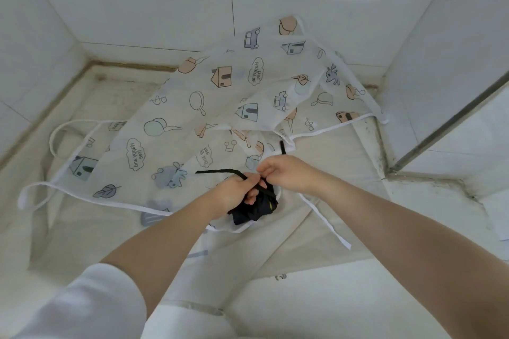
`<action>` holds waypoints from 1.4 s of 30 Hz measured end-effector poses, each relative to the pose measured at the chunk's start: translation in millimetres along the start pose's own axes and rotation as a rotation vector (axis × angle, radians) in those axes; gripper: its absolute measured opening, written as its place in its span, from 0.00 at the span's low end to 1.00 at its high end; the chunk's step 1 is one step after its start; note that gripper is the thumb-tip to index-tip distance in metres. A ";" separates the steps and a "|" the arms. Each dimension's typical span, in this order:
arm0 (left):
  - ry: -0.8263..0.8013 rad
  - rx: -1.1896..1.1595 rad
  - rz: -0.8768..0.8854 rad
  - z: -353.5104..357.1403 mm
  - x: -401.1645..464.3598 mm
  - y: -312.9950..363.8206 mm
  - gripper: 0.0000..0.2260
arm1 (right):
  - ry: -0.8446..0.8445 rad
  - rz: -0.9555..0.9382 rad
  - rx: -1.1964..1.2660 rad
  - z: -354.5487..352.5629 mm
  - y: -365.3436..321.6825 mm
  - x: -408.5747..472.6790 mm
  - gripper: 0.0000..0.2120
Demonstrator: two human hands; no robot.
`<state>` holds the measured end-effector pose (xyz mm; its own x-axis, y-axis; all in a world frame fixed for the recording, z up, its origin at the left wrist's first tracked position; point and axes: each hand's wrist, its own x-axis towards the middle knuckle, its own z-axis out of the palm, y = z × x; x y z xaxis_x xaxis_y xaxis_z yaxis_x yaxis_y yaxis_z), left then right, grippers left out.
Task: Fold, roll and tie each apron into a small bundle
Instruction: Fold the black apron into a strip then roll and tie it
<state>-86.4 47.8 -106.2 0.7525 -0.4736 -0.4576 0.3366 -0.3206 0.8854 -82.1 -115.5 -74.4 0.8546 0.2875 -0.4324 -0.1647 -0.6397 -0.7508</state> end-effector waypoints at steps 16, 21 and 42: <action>-0.057 0.114 0.003 -22.7 -0.7 2.1 0.13 | 0.107 -0.078 0.033 -30.7 -2.7 -19.9 0.06; -0.075 -0.066 0.052 -22.3 1.0 15.3 0.11 | -0.258 -0.144 0.336 -28.6 -34.0 -31.0 0.15; 0.009 0.168 0.188 -29.8 2.3 -12.1 0.09 | 0.013 0.356 0.248 24.4 -4.4 8.7 0.14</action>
<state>-71.9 75.1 -115.6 0.7985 -0.5303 -0.2850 0.0924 -0.3598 0.9284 -85.9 -92.8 -87.0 0.7294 0.0698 -0.6805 -0.5619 -0.5062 -0.6543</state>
